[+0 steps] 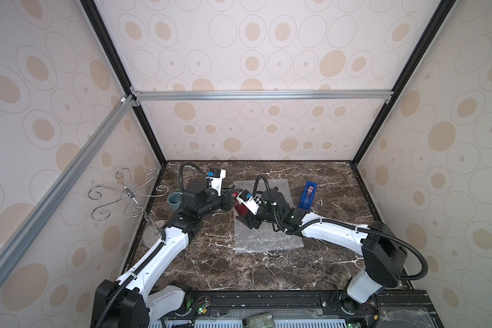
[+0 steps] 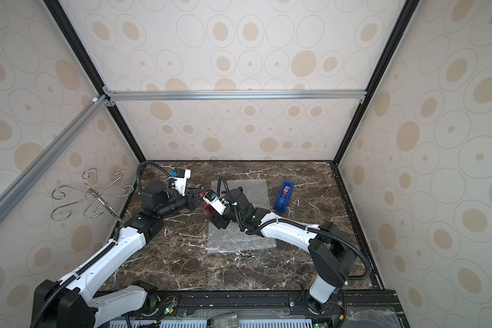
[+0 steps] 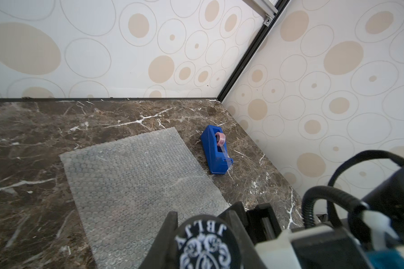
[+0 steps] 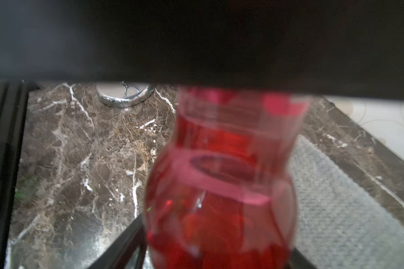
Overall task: Wrap wine bottles in bubble wrap
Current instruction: Pick up the wine bottle from the center of the board, then adjust the bubble wrap at the center of the board.
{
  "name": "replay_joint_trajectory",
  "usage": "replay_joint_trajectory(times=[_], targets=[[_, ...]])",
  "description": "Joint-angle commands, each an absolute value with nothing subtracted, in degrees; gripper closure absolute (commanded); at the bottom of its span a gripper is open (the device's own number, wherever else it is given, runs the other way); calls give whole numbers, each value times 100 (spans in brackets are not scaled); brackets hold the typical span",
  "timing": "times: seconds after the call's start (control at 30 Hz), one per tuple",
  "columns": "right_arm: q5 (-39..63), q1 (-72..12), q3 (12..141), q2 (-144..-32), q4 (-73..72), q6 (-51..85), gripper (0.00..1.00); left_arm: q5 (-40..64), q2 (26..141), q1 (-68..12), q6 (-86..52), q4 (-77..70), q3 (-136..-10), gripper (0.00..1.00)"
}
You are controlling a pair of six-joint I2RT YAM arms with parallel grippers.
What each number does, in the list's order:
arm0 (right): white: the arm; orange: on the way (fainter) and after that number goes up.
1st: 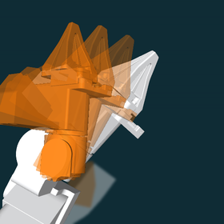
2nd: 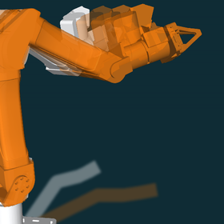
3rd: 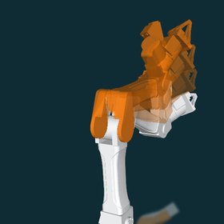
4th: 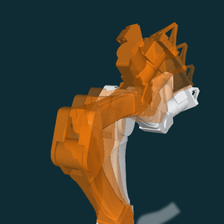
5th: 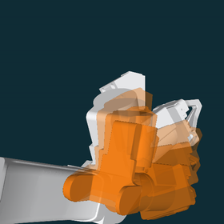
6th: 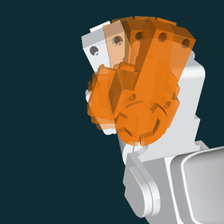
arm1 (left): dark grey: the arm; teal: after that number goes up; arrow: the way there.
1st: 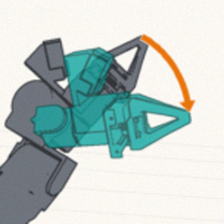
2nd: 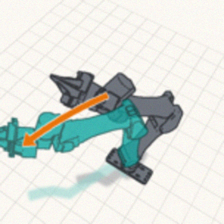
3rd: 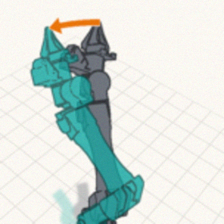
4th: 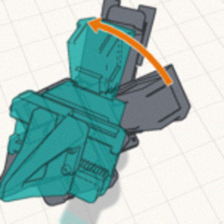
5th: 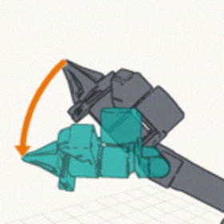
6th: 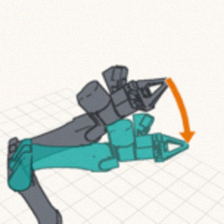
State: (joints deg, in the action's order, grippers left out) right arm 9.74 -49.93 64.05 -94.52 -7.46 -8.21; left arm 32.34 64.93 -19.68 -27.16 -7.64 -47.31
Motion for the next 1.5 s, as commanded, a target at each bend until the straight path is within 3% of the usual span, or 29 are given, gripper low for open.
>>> replay_joint_trajectory(times=[0.0, 0.3, 0.33, 0.43, 0.53, 0.6, 0.7, 0.97, 1.23, 1.47], targets=[[934, -5027, 6482, -9449, -806, -875, 40, 3692, 6387, -1971, -3261, -1403, -5196, 100], [760, -5027, 6289, -9231, -923, -1019, 75, 3873, 6442, -1962, -3480, -1548, -5090, 100], [667, -5030, 6274, -9199, -919, -1032, 77, 3884, 6442, -1960, -3501, -1579, -5028, 93], [490, -5010, 6337, -9123, -621, -1232, 81, 3909, 6438, -1956, -3600, -1950, -4844, 60], [458, -4891, 6557, -9049, 37, -1475, 81, 3876, 6459, -1960, -3548, -1997, -4714, 37], [603, -4734, 6688, -8987, 502, -1582, 81, 3763, 6460, -1960, -3478, -1875, -4663, 27], [951, -4405, 6951, -8954, 1268, -1756, 82, 3584, 6451, -1960, -3395, -1687, -4545, 21], [999, -4201, 7977, -9655, 3885, -3003, 80, 2855, 6600, -1868, -3282, -362, -4361, 24], [525, -4246, 7941, -9869, 4490, -3845, 79, 2296, 6649, -1884, -3510, 551, -3775, 48], [60, -4247, 7847, -9984, 4676, -3884, 81, 1611, 6688, -2277, -3478, 1167, -3399, 57]])
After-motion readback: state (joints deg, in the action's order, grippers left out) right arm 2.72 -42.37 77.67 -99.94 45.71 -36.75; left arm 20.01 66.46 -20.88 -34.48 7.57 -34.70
